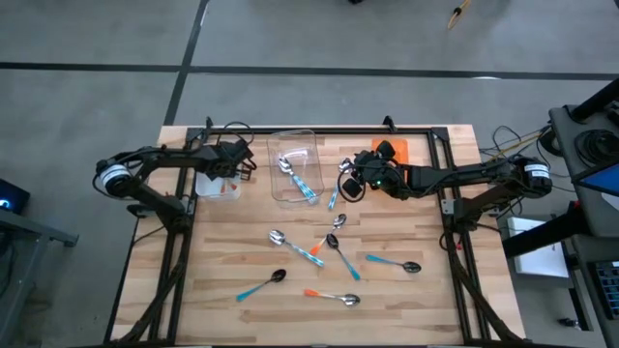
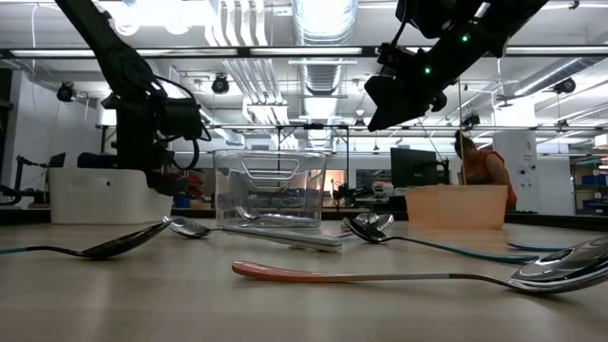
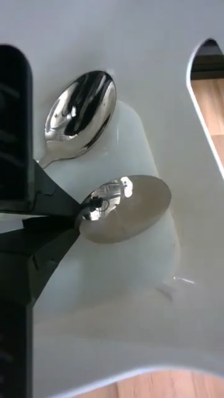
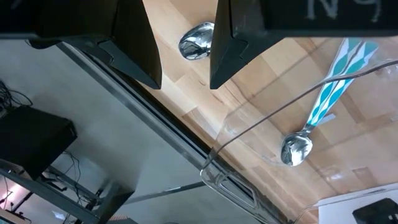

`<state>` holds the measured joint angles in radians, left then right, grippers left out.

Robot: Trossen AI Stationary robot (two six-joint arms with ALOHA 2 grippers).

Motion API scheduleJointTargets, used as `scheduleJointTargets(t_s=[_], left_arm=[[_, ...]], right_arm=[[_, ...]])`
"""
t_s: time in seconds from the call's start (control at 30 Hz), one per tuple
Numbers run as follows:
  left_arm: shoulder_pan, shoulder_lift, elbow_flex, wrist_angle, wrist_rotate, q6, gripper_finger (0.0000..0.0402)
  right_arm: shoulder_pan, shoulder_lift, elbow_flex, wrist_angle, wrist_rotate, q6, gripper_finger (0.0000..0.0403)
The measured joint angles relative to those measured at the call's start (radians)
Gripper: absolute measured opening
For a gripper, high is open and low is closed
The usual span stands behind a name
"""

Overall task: Sort silverware by color (type)
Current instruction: Remove the orange spoon from the white bin

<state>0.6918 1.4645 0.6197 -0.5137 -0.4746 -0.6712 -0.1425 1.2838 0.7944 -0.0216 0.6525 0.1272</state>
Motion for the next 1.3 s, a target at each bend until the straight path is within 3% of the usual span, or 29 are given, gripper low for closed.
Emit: scheduleJointTargets(t_s=[0.43,0.8,0.87,1.0,1.17,1.3], left_arm=[[-0.003,-0.216,-0.001,-0.037,-0.012,0.063,0.0002],[-0.041,-0.560,0.020,-0.036,-0.008,0.281,0.0001],[-0.058,-0.630,0.023,0.015,0.057,0.350,0.0001],[-0.100,-0.757,-0.021,0.318,0.380,0.469,0.0001],[-0.184,-0.824,-0.195,0.981,0.831,0.492,0.0001],[-0.280,-0.792,-0.348,1.460,0.904,0.458,0.0001]], right_arm=[[0.000,0.000,0.000,0.000,0.000,0.000,0.0128],[0.000,0.000,0.000,0.028,-0.008,0.004,0.0128],[0.000,0.000,0.000,0.059,-0.049,0.004,0.0128],[0.000,0.001,0.000,0.181,-0.243,-0.015,0.0128],[0.001,0.027,0.001,0.418,-0.481,-0.037,0.0128],[0.001,0.074,0.001,0.636,-0.685,-0.034,0.0128]])
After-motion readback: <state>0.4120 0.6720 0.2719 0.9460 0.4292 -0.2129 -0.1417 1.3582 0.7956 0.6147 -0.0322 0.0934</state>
